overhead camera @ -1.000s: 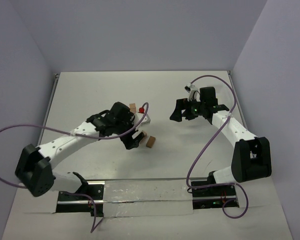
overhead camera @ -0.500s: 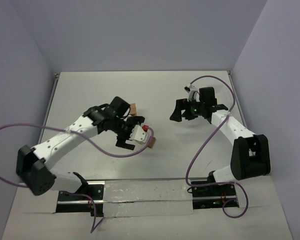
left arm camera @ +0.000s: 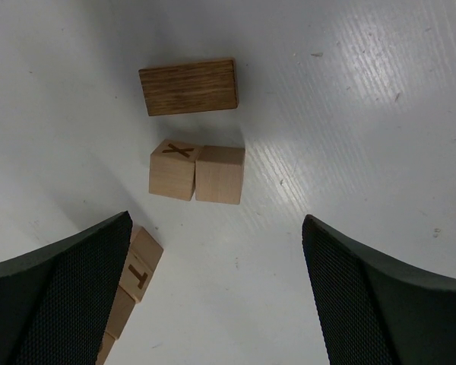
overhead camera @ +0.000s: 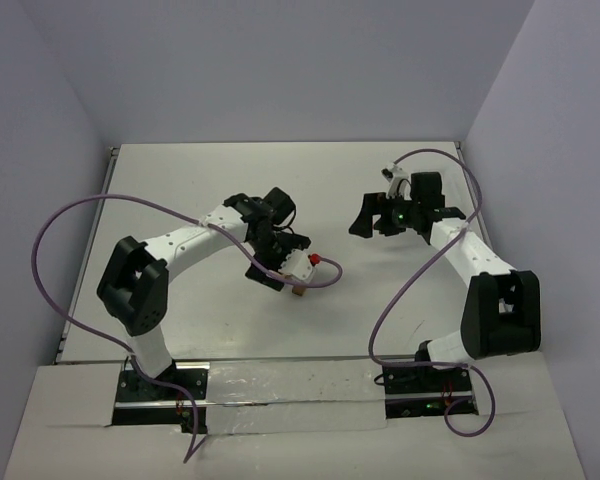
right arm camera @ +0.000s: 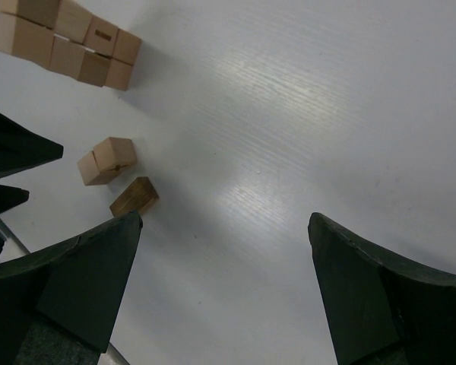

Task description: Build the wood block tower

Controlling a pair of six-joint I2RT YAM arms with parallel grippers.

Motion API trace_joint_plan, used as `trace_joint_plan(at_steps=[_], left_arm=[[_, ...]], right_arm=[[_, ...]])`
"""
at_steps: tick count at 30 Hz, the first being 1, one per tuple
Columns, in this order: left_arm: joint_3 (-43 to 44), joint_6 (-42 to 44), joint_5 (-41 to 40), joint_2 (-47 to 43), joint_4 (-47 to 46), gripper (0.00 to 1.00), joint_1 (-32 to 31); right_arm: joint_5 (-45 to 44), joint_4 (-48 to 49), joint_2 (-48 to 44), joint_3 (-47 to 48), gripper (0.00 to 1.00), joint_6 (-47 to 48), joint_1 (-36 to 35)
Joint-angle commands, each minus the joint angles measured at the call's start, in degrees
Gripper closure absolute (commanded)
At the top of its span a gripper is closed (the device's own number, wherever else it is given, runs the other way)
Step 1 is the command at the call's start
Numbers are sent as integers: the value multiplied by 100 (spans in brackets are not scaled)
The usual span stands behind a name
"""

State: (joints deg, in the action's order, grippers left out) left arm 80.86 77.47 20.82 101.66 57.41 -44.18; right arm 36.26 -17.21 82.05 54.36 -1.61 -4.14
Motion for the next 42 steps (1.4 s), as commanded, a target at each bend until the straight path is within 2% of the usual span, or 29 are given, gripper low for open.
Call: trace_joint_plan(at_steps=[1,7,14,37,42], left_arm=[[34,108,-58,333,-290,1,-38],[-207,-126,-141,474,-970,1,-36],[-257,-170,-204,571,-1257,1,-29],[-255,145,-183,846,-1012,1,-29],[-242,180,-236,934,-942,4,-24]], right_arm=[[270,81,-19,294,2,20,301],[419,28,-38,286,2,50,370],[482,-1,-2,294,2,80,530],[584,-63,109,338,2,93,598],[602,-72,140,360,2,95,607]])
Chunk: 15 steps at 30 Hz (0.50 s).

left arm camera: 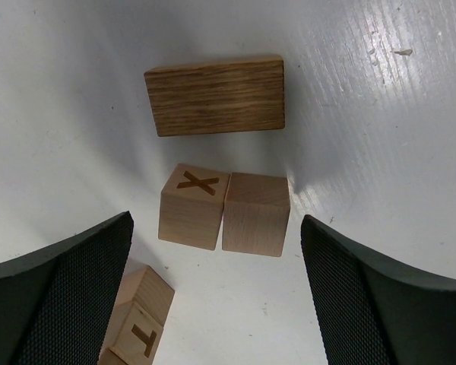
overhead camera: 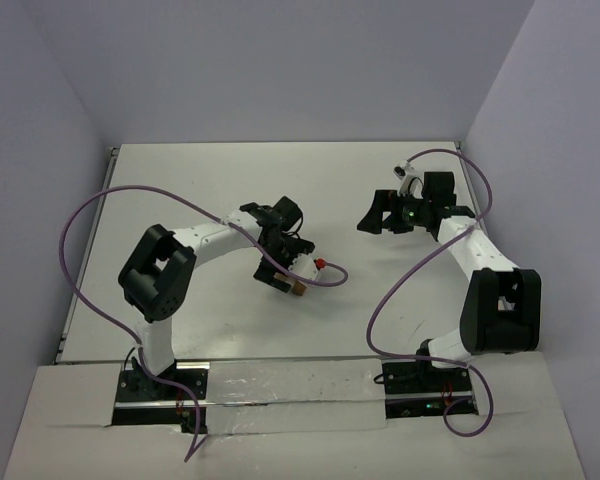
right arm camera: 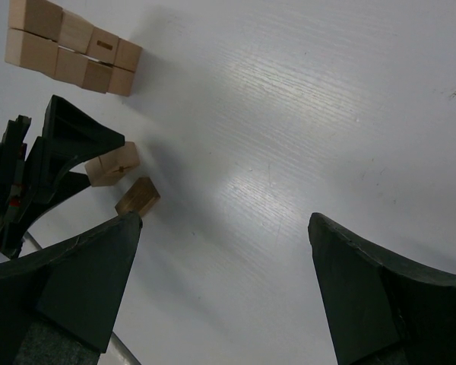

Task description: Build the wood block tower

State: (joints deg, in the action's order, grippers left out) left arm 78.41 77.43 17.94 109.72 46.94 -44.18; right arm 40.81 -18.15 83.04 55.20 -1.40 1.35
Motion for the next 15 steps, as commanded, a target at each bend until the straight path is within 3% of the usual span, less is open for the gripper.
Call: trace_joint_plan(at_steps=[1,10,15], left_arm=[[11,188,39,147,112,6,-29],[20,182,21,237,135,13,-20],[64,146,31,230,208,28,-5]], right_arm=[[154,19,48,281,2,78,61],[182,-4,54,281,2,75,81],[200,5,56,287,2,78,91]])
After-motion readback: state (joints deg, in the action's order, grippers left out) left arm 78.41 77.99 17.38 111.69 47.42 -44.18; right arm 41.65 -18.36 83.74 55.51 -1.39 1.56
